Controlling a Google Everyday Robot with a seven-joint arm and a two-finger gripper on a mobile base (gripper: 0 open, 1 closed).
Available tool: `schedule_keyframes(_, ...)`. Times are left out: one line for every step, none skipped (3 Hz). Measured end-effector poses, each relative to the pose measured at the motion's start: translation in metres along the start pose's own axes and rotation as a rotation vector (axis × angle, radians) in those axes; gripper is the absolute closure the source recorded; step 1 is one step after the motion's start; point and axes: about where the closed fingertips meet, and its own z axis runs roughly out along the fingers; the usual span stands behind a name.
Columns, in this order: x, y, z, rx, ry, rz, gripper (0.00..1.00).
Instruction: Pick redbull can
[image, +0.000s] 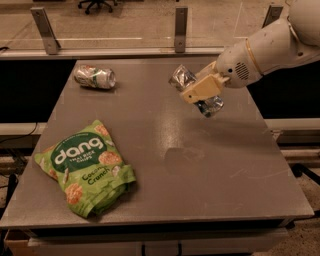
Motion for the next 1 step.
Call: schedule_keyframes(-0.0080, 0.0046, -0.0002, -0.019, -0.023, -0.009, 1.00)
